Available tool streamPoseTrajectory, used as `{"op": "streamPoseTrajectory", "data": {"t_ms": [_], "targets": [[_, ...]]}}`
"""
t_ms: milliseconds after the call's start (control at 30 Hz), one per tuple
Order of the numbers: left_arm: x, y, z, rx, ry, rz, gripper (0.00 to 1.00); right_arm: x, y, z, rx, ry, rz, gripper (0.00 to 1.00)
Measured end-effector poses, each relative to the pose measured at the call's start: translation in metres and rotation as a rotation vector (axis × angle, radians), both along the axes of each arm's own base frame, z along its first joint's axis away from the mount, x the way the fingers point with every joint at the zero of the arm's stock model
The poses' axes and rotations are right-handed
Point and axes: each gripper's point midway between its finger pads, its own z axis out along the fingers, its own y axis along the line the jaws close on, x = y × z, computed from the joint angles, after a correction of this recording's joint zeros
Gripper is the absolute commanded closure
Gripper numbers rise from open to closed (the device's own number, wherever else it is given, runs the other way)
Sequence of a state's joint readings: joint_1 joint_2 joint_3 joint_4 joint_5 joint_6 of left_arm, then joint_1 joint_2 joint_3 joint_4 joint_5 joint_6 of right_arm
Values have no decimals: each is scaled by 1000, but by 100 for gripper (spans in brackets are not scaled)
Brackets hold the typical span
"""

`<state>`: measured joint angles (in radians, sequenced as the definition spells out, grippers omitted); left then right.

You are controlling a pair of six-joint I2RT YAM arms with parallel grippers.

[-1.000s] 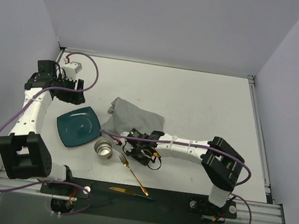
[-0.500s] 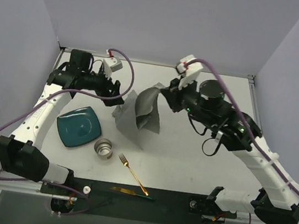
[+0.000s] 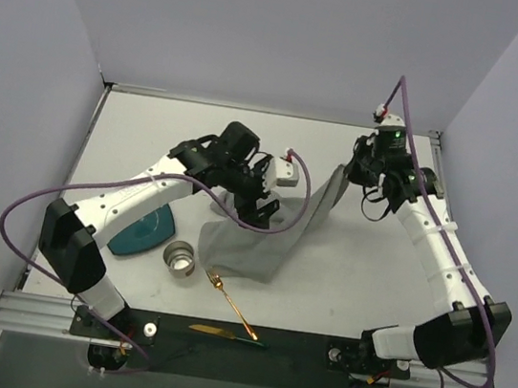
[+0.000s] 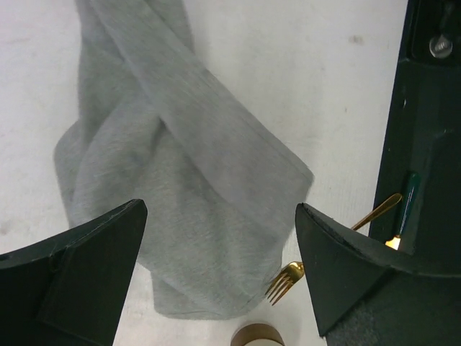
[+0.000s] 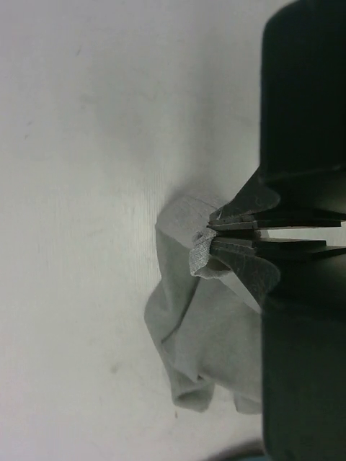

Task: Set the dinner table for one person

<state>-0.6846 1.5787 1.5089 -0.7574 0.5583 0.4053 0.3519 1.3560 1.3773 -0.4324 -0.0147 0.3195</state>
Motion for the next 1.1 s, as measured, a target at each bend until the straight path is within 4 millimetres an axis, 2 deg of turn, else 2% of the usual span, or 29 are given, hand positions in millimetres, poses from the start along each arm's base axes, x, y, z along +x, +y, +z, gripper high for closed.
{"op": "streamPoseTrajectory", "data": {"t_ms": [67, 167, 333, 433, 600, 700, 800, 833, 900, 933, 1033, 1100], "targets": [[-16, -13, -15, 58, -19, -76, 15, 8, -29, -23, 4, 70, -88, 100], [-43, -29, -33, 126, -43, -192, 26, 17, -65, -44, 17, 128, -193, 100], [-78, -50, -74, 241, -37, -344, 31, 25, -93, -73, 58, 196, -284, 100], [-92, -52, -104, 313, -25, -401, 28, 21, -101, -92, 74, 237, -316, 100], [-124, -36, -149, 444, -47, -501, 17, 14, -102, -109, 90, 272, -326, 100], [-133, -31, -169, 488, -94, -528, 18, 13, -100, -113, 96, 272, -320, 100], [-125, -22, -191, 548, -171, -504, 24, 10, -99, -114, 102, 272, -314, 100], [-119, -19, -195, 566, -198, -487, 35, 9, -99, -113, 103, 268, -313, 100], [-105, -20, -201, 580, -267, -445, 48, 8, -98, -109, 107, 257, -311, 100], [-98, -21, -201, 586, -298, -423, 66, 7, -98, -107, 108, 250, -310, 100], [-79, -28, -200, 596, -406, -360, 100, 6, -98, -96, 115, 217, -306, 100], [-69, -27, -200, 614, -456, -327, 100, 4, -98, -85, 120, 186, -304, 100]]}}
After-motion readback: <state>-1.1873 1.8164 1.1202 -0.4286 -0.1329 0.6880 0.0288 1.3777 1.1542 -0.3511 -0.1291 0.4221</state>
